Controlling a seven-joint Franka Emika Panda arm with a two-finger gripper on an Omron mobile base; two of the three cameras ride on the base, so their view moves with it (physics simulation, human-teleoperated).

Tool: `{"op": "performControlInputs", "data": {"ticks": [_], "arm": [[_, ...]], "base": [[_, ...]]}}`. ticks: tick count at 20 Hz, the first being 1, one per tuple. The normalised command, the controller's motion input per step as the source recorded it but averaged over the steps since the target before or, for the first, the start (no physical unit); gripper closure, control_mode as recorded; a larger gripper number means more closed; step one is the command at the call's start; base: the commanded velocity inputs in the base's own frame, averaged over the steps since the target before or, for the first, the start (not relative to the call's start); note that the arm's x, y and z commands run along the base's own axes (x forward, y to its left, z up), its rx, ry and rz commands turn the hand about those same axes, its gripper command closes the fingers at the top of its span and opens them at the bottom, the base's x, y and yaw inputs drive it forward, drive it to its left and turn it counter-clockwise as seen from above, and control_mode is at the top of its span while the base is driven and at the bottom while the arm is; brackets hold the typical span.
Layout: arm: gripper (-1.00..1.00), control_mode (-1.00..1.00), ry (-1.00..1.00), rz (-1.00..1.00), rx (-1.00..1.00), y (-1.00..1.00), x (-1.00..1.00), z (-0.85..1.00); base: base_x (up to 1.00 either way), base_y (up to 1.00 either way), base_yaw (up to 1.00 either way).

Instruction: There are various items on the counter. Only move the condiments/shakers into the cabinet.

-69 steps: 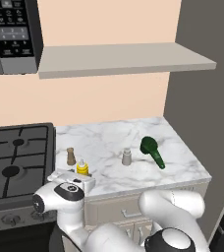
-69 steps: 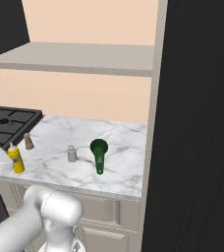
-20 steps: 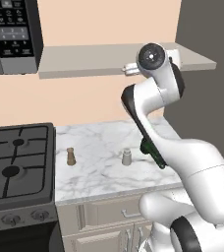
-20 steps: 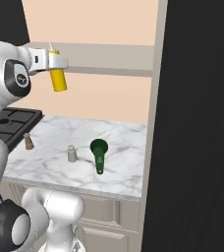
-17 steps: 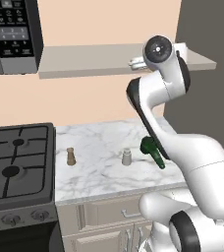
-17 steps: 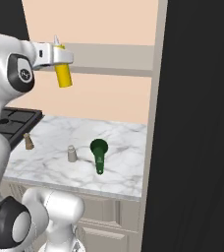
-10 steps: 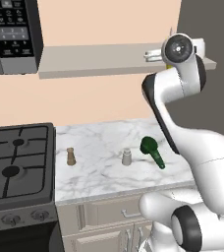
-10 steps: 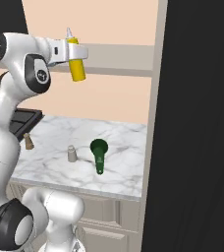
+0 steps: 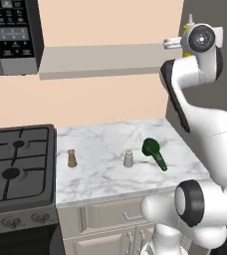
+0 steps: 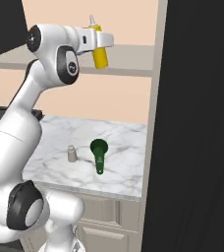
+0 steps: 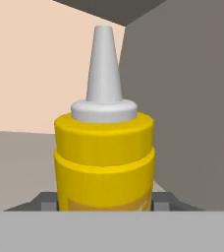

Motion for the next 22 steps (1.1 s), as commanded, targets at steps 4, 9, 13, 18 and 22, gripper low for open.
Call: {"op": "performControlInputs", "data": {"ticks": [4,9,13,18,22], "arm": [[1.00,-1.00,0.05,0.07,0.00,-0.13,0.42,0.11],[1.00,-1.00,0.06,0.18,0.00,0.00,0.81,-0.03],[1.00,-1.00,0.04,0.19,0.00,0.00,0.80,-0.18],[1.00,-1.00,0.07,0.15,0.00,0.00,0.73,-0.21],[1.00,-1.00,0.05,0.10,0.00,0.00,0.68,-0.30]], "base": [[0.00,0.00,0.00],[0.00,0.00,0.00],[0.00,0.00,0.00],[0.00,0.00,0.00],[0.00,0.00,0.00]]}}
